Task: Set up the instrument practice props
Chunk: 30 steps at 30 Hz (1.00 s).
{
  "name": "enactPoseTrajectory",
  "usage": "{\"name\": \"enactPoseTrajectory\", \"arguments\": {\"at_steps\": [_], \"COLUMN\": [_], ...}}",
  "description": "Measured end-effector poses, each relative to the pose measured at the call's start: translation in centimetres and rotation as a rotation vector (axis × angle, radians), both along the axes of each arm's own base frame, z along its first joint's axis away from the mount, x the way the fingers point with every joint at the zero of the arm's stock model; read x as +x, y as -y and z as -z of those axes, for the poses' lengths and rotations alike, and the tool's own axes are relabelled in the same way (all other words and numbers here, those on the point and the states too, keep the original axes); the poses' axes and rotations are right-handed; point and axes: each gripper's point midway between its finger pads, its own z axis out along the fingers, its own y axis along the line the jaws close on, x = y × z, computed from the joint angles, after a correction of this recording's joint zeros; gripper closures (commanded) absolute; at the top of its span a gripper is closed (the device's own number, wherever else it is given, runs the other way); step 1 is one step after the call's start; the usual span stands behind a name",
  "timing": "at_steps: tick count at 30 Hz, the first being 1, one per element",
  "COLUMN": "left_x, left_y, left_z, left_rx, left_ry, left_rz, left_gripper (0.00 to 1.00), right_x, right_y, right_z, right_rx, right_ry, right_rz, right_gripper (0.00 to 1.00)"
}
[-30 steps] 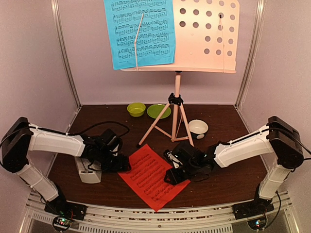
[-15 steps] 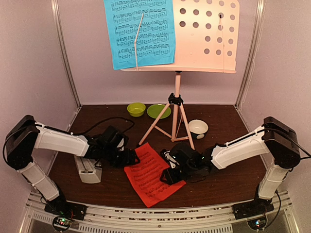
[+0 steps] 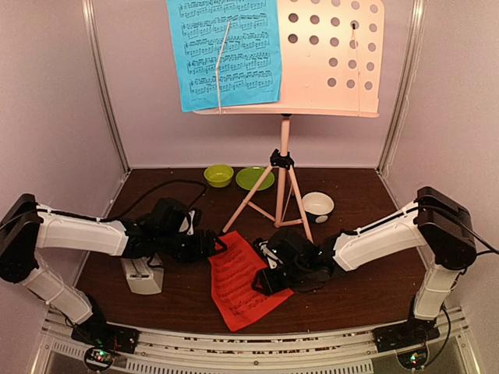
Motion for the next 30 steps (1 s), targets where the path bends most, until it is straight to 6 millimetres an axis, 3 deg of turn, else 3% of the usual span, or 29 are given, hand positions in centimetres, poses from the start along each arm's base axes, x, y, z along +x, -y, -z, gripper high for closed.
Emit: {"name": "enactPoseTrajectory", "arguments": {"at_steps": [8,11,16,21,23,26,30], "left_x": [-3.1,-3.3,-2.4,-0.9,-0.3,-0.2,-1.1], "left_y": [-2.9,-3.4,-3.8,-3.0,-2.7,-2.9,-3.4], "left_z": [3.5,3.9,3.8,2.5,1.7,0.9,-0.9], "left_rx": [0.036,0.050,0.068,0.089,0.095,0.132,0.155], "left_ry": [-0.133,-0.142,-0.105,-0.050,-0.020,0.023,0.094], "left_rz": [-0.093,-0.122,-0.160,-0.154,-0.146,-0.118,-0.066], "left_gripper": [0.25,0.31,0.50,0.89,0.99,1.00,1.00], "right_x": [0.2,0.2,0.1,-1.0,-1.5,-1.9,-2.0], "right_y": [-0.5,-0.5,-0.4,0.6,1.4,2.2,2.8], "right_z": [-0.1,-0.1,-0.1,-0.3,-0.4,-1.5,-4.9], "right_rx": [0.016,0.017,0.025,0.022,0.013,0.025,0.098], "right_ry": [-0.009,-0.009,-0.004,-0.013,-0.018,-0.010,0.042], "right_rz": [0.018,0.018,0.016,0.002,-0.001,-0.001,0.005], "right_gripper": [0.56,0.56,0.55,0.50,0.48,0.38,0.26]}}
